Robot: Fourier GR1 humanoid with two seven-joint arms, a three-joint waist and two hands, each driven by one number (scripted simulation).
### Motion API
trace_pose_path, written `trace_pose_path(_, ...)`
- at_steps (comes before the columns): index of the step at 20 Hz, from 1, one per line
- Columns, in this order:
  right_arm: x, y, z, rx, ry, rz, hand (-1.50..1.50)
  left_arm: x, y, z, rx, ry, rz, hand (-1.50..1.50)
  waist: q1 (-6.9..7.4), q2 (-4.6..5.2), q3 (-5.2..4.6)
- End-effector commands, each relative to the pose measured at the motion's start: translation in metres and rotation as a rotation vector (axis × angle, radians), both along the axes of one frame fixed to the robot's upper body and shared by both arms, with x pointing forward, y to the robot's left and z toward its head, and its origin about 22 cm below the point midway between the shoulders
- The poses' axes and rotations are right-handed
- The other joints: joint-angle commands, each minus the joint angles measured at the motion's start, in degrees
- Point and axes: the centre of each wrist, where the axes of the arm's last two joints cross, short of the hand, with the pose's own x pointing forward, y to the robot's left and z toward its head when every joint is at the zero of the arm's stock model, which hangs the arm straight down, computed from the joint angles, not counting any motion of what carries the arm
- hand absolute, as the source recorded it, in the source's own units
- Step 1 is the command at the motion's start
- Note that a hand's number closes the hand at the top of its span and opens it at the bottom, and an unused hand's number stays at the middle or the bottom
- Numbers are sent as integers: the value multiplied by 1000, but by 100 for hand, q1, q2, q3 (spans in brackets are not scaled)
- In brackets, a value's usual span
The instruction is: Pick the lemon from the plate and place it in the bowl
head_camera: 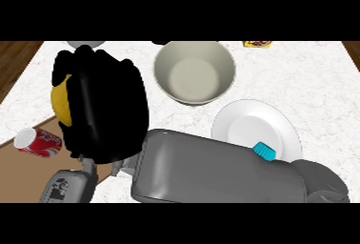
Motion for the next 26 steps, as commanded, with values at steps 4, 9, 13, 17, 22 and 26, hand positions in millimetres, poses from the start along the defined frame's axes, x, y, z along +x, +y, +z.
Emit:
trace_pose_path(4,13,26,65,65,51,-164,150,0,-4,-5,17,-6,-13,0,-44,40,3)
trace_pose_path(9,43,29,72,64,96,-213,150,9,-2,7,-4,-25,2,0,7,84,2)
trace_pose_path(13,75,22,46,-106,96,-352,150,-7,3,-6,5,-6,0,0,-64,59,7)
trace_pose_path(17,107,8,37,-262,112,-413,150,-4,-4,-10,6,-14,1,0,-133,96,7)
trace_pose_path(22,132,-11,15,-281,116,-462,150,-6,-1,-9,19,2,10,0,-176,81,16)
trace_pose_path(26,160,-54,-25,-272,147,-500,150,-5,6,3,3,-13,19,0,-161,95,19)
